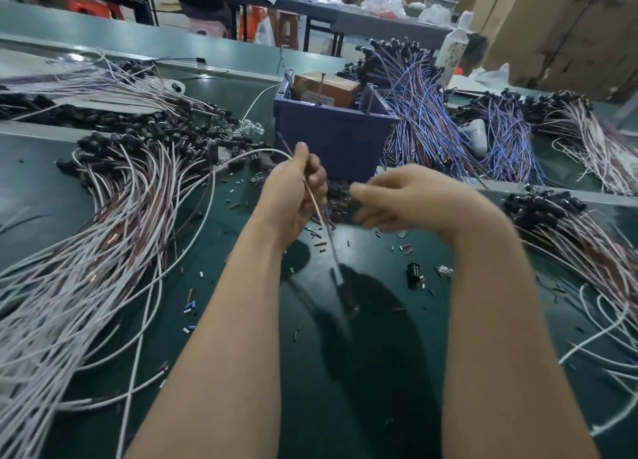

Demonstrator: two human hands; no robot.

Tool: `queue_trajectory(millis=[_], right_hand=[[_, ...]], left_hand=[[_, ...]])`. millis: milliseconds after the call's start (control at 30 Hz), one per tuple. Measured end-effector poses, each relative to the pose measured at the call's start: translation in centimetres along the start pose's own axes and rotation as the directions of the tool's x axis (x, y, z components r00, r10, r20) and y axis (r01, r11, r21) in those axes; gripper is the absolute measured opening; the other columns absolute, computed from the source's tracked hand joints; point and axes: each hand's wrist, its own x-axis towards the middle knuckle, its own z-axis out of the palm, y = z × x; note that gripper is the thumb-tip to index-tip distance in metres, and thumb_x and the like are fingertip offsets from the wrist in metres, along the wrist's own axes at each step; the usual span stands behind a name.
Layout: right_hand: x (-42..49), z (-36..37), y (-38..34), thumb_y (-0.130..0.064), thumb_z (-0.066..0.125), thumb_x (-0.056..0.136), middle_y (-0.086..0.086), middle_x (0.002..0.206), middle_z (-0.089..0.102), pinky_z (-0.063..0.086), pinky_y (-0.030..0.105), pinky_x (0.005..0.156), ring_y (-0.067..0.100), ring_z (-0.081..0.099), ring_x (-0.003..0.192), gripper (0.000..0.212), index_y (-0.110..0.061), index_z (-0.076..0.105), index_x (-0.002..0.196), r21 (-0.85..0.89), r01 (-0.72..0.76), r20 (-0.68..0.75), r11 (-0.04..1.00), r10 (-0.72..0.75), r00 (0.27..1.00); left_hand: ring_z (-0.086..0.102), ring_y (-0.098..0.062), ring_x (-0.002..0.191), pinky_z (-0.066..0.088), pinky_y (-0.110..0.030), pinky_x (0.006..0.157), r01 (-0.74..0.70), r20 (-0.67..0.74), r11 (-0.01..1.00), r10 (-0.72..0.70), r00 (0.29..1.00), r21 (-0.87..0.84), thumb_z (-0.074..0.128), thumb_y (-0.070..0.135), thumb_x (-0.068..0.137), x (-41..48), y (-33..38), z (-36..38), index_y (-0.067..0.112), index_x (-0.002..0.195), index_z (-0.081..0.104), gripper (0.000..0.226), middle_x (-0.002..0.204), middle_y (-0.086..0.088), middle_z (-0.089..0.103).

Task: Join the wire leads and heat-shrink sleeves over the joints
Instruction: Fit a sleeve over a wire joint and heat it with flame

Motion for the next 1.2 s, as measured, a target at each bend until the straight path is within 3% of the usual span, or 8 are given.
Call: queue_trajectory(millis=[133,267,367,533,667,833,933,1200], right_hand=[[3.1,2.2,-0.7,-0.039,0.049,0.097,0.008,0.075,0.069,0.054,0.043,0.088,0.025,0.065,0.072,0.045,0.001,0.068,0.092,0.255,0.031,-0.239,0.967,0.032,0.970],[4.3,4.1,0.4,-0.035,0.047,0.098,0.002,0.064,0.061,0.043,0.027,0.052,0.012,0.044,0.044,0.035,-0.017,0.071,0.080,0.353,-0.023,-0.126,0.935,0.072,0.989],[4.2,4.9,1.4,-0.023,0.046,0.100,-0.003,0.062,0.066,0.041,0.020,0.039,0.009,0.054,0.044,0.032,-0.016,0.070,0.079,0.551,0.048,-0.096,0.833,0.006,0.995],[4.6,5.4,2.8,-0.025,0.037,0.103,0.005,0.085,0.066,0.052,0.025,0.059,0.016,0.061,0.070,0.033,-0.011,0.064,0.089,0.829,0.217,-0.267,0.515,0.023,0.963],[4.8,5.6,3.7,-0.024,0.036,0.103,-0.001,0.053,0.051,0.037,0.018,0.046,0.009,0.043,0.046,0.036,-0.007,0.061,0.086,0.894,0.201,-0.210,0.401,-0.023,0.977],[4.9,5.7,3.9,-0.020,0.035,0.103,-0.003,0.041,0.041,0.024,0.014,0.036,0.005,0.031,0.034,0.035,-0.004,0.060,0.083,0.802,0.066,0.050,0.594,-0.177,0.983],[5.0,6.0,3.8,-0.020,0.037,0.103,-0.004,0.040,0.044,0.024,0.013,0.036,0.005,0.031,0.034,0.035,-0.004,0.063,0.084,0.717,0.071,0.083,0.693,-0.186,0.979],[5.6,6.8,3.8,-0.036,0.039,0.101,0.002,0.072,0.048,0.043,0.016,0.053,0.002,0.046,0.054,0.035,-0.019,0.069,0.102,0.763,0.216,-0.238,0.609,-0.045,0.970]], left_hand=[[0.024,-0.004,0.038,0.017,-0.016,0.038,0.184,0.241,0.951,-0.245,0.939,0.250,0.029,0.036,0.103,-0.5,-0.7,0.2,0.018,0.067,0.041,0.043,0.046,0.010,0.031],[0.028,-0.004,0.041,0.021,-0.014,0.040,0.217,0.293,0.844,-0.394,0.871,0.490,0.031,0.024,0.103,-1.0,-1.3,0.2,0.015,0.070,0.043,0.037,0.048,0.009,0.038],[0.037,-0.001,0.041,0.033,-0.012,0.042,0.202,0.251,0.848,-0.359,0.899,0.490,0.042,0.014,0.100,-1.0,-1.6,0.1,0.011,0.079,0.052,0.024,0.054,0.006,0.053],[0.056,-0.001,0.055,0.048,-0.012,0.049,0.153,0.168,0.947,-0.206,0.964,0.282,0.057,0.019,0.094,-0.5,-0.7,-0.7,0.012,0.097,0.065,0.012,0.076,0.003,0.067],[0.051,-0.002,0.052,0.046,-0.013,0.049,0.033,-0.090,0.973,-0.012,0.996,0.230,0.053,0.028,0.097,0.0,-0.4,-0.8,0.010,0.096,0.061,0.019,0.082,0.001,0.064],[0.042,-0.004,0.042,0.045,-0.020,0.049,-0.059,-0.192,0.998,0.061,0.980,0.016,0.032,0.026,0.104,0.4,-0.3,-0.3,0.007,0.097,0.049,0.026,0.097,-0.009,0.066],[0.031,-0.004,0.038,0.029,-0.015,0.039,-0.142,-0.201,0.990,0.136,0.970,-0.013,0.030,0.021,0.105,0.5,-0.1,-0.5,0.006,0.097,0.051,0.027,0.071,-0.001,0.067],[0.019,-0.004,0.033,0.018,-0.015,0.034,-0.185,-0.079,0.912,0.228,0.970,0.366,0.036,0.017,0.100,0.3,-0.5,-0.8,0.011,0.073,0.060,0.037,0.040,0.009,0.030]])
